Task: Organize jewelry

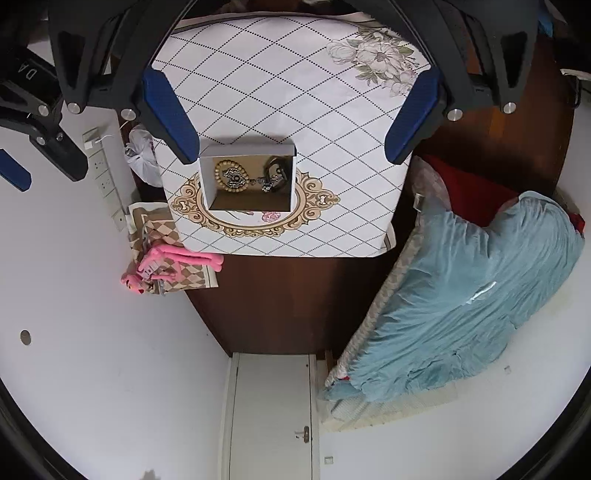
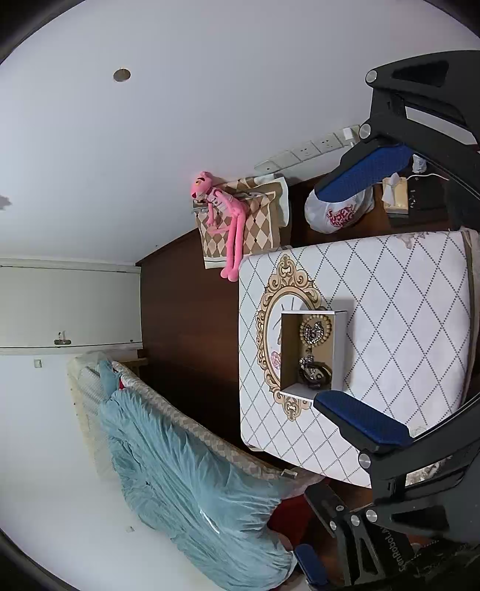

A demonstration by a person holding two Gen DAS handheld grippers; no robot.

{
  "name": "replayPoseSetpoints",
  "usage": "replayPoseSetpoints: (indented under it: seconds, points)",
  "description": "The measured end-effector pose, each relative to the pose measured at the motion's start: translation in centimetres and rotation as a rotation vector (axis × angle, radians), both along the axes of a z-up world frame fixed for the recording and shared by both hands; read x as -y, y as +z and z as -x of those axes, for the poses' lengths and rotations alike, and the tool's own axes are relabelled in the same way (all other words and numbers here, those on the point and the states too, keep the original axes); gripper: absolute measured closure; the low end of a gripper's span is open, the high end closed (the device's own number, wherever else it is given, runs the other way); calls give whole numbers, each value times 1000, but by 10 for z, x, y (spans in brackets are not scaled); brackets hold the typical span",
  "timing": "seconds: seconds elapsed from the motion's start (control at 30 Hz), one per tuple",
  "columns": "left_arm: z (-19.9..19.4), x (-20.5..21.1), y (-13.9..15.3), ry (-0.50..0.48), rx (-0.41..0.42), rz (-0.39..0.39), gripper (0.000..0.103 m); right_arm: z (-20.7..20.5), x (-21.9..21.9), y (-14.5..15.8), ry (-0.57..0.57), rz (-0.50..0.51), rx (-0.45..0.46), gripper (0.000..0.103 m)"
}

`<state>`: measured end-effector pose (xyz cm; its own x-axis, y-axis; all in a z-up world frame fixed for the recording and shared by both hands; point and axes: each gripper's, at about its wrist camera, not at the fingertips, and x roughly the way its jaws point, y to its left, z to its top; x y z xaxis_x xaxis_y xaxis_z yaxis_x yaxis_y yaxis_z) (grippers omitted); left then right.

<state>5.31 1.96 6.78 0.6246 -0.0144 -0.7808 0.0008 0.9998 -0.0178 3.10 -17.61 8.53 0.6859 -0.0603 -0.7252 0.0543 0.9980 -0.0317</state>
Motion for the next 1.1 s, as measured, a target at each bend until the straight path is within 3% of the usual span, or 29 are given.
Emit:
replayPoseSetpoints:
  seconds: [0.47, 1.1]
  points:
    - [-36, 2, -30, 17, -99, -26, 1, -57, 0, -33, 0, 13, -92, 0]
    - [-44, 6, -44, 5, -131, -42, 1, -70, 1, -61, 8, 18, -155, 0]
